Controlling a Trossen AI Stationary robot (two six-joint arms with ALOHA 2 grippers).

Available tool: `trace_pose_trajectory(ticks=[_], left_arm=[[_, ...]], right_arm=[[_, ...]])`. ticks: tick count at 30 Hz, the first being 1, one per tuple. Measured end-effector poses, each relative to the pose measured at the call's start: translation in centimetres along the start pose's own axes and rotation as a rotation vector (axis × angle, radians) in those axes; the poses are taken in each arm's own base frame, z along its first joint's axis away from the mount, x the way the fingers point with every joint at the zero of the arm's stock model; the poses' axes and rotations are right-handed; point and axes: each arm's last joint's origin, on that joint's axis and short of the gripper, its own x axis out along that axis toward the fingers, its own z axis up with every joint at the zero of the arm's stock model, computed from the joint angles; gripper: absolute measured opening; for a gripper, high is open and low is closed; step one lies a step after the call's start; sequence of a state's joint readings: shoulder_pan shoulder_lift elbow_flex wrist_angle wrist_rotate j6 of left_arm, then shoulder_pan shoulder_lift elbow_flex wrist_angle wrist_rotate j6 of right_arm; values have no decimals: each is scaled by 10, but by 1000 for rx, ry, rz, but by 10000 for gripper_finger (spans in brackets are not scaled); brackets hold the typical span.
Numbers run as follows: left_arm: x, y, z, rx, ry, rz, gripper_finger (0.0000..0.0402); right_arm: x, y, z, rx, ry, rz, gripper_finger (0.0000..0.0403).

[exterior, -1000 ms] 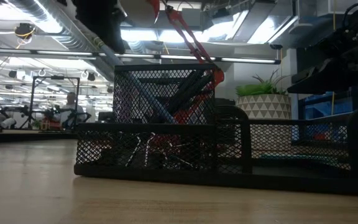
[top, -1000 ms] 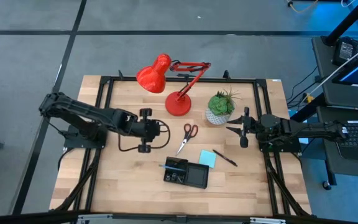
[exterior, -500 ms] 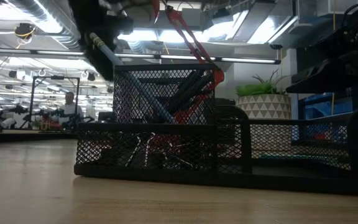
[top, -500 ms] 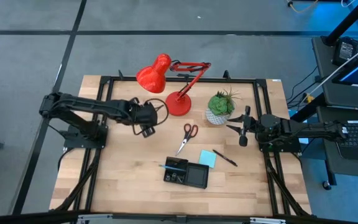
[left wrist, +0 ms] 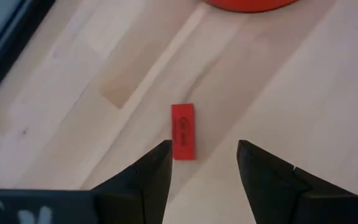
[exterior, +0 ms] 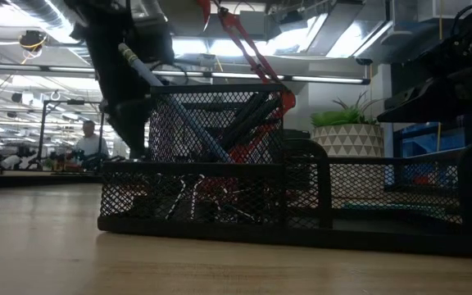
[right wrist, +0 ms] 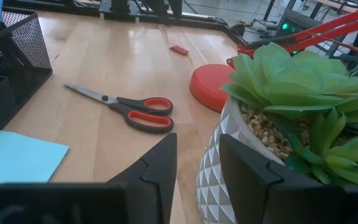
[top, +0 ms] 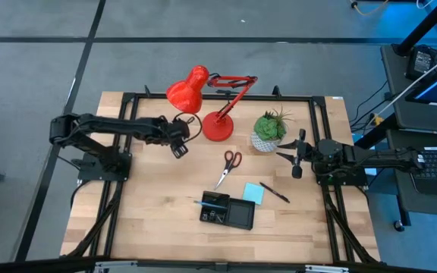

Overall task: Pick and place office supplies into organizer
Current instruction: Put the orange eraser into the black desk organizer

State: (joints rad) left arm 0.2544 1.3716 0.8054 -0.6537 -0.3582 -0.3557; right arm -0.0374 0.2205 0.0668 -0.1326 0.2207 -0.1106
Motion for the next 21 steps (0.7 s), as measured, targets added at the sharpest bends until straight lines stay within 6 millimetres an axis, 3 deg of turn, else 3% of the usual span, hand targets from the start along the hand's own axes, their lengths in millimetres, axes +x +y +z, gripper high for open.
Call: trace_pose_trajectory(ticks=[7, 21], left_arm=[[21, 21, -3, -106, 2, -15, 175], [43, 36, -11, -148, -31, -97, 175]], right_arm=[[0, 0, 0, 0, 0, 0, 123], [0, 0, 0, 0, -1, 0, 123]])
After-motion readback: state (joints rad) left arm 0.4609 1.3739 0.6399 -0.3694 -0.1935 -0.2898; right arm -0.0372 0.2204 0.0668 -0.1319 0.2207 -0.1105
